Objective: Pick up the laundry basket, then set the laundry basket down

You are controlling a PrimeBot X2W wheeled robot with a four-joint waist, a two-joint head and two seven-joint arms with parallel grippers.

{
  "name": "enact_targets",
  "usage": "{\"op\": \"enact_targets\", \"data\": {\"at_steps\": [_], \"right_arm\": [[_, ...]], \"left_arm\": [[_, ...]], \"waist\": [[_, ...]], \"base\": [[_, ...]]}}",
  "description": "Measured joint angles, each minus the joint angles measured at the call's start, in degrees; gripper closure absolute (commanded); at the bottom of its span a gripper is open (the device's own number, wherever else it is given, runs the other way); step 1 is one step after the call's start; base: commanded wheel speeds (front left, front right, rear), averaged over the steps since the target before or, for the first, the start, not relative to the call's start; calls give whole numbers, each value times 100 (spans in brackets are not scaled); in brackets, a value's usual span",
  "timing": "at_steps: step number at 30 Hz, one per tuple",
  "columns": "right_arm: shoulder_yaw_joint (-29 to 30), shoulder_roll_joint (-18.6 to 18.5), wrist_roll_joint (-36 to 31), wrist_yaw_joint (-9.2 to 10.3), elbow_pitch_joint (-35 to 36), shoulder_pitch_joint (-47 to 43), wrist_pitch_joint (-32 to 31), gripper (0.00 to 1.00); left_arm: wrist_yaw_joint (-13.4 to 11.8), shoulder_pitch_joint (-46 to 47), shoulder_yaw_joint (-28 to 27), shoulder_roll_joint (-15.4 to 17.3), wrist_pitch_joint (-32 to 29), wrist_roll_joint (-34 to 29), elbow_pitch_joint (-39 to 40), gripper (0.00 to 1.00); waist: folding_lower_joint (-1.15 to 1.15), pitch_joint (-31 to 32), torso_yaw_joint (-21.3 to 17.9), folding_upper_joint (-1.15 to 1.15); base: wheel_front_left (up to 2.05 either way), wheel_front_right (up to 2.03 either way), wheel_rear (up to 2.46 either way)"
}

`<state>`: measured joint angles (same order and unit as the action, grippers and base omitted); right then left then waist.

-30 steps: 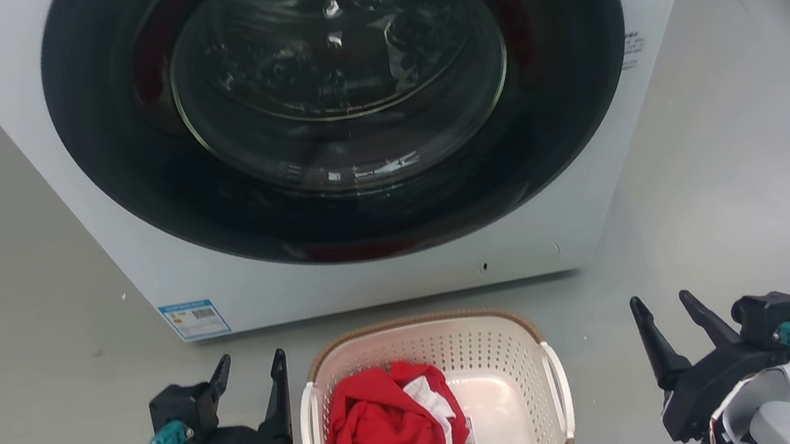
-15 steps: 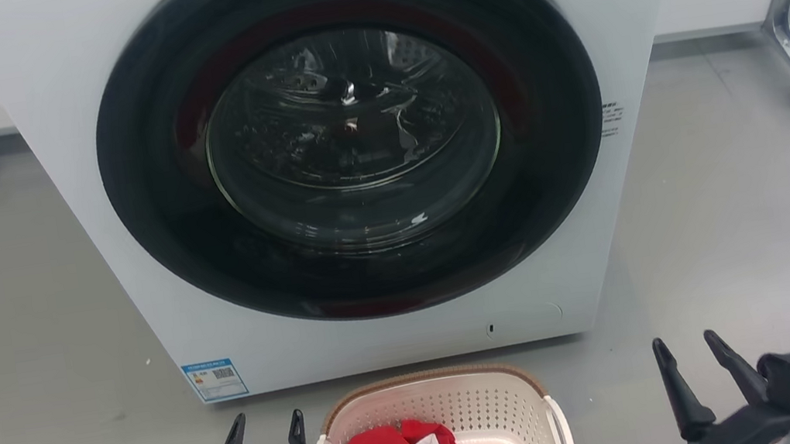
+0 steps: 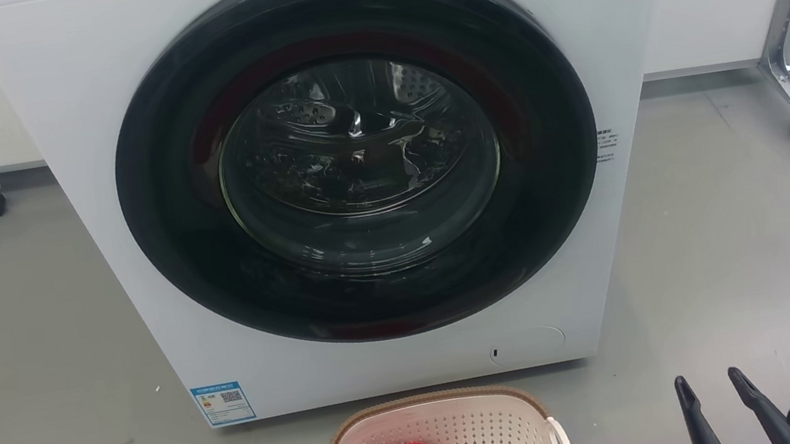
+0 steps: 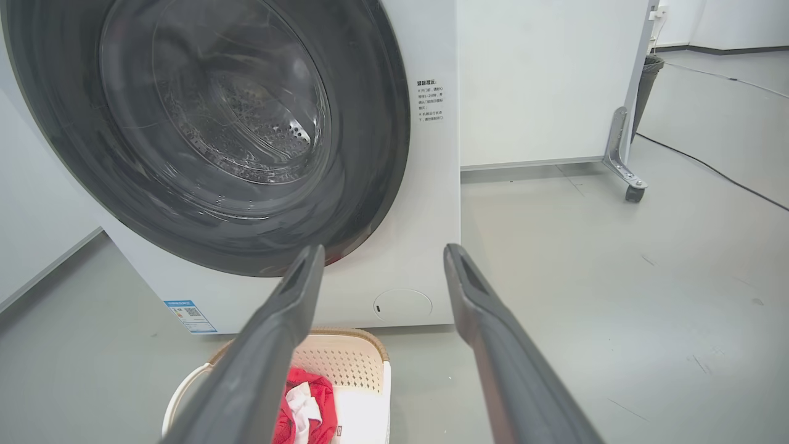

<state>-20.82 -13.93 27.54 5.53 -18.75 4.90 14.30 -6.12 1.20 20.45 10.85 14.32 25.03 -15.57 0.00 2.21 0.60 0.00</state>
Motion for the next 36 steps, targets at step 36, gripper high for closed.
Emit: {"op": "enact_targets", "data": {"at_steps": [36], "right_arm": [[393, -182, -491, 154, 869, -810, 0, 0]], "left_arm": [[-96, -531, -311, -8, -300, -183, 468, 0]], "waist": [[0, 1, 19, 0]], "base": [[0, 0, 0]]}}
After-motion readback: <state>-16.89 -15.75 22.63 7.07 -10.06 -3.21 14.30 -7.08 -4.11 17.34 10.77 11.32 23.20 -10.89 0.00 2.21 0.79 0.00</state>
